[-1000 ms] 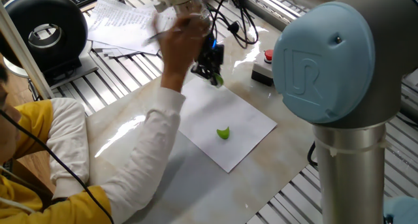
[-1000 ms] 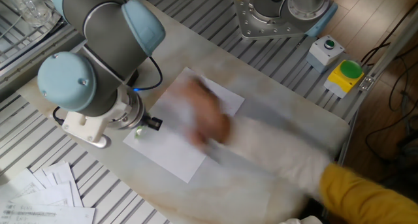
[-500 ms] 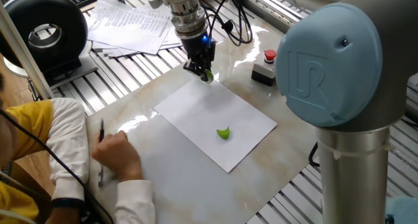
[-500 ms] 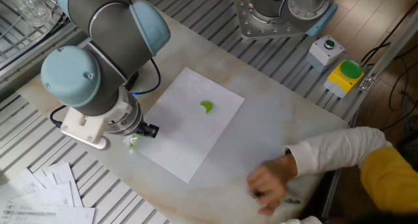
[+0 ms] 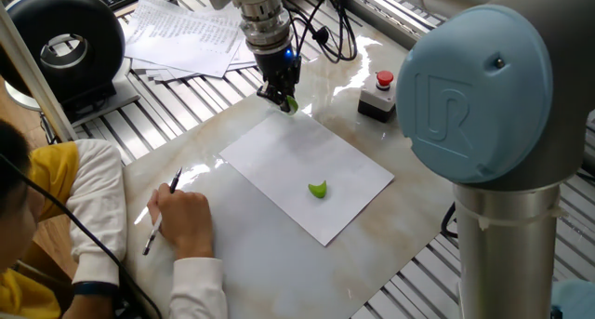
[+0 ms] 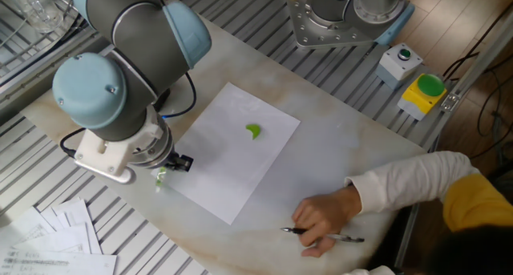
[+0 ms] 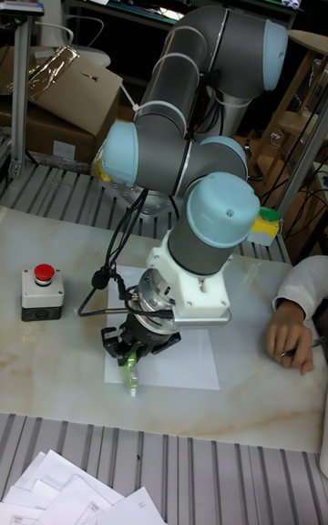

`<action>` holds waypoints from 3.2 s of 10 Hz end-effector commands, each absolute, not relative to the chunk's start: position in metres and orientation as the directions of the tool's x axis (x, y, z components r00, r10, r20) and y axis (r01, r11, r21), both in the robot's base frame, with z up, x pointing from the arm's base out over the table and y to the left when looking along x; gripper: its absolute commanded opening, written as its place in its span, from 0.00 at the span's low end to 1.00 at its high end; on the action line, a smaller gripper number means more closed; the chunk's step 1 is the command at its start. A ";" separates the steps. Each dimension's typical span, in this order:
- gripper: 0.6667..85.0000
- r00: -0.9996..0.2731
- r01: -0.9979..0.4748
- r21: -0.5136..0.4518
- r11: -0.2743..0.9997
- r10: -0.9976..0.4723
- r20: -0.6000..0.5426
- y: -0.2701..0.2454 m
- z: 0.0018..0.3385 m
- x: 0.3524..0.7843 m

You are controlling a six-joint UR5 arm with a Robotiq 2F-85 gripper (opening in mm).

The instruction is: Use the correction tape on paper

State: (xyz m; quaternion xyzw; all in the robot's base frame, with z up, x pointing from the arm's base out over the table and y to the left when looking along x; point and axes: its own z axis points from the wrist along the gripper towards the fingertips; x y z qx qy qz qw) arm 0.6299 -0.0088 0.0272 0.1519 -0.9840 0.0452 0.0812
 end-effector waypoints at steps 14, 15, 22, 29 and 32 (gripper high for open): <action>0.08 -0.916 -0.365 -0.036 0.930 -0.366 -0.162 0.029 0.036 0.701; 0.09 -0.915 -0.368 -0.028 0.929 -0.368 -0.166 0.031 0.035 0.701; 0.25 -0.909 -0.387 -0.014 0.922 -0.383 -0.166 0.031 0.033 0.698; 0.34 -0.907 -0.391 0.011 0.920 -0.383 -0.173 0.038 0.030 0.698; 0.34 -0.908 -0.390 0.016 0.921 -0.381 -0.172 0.040 0.031 0.698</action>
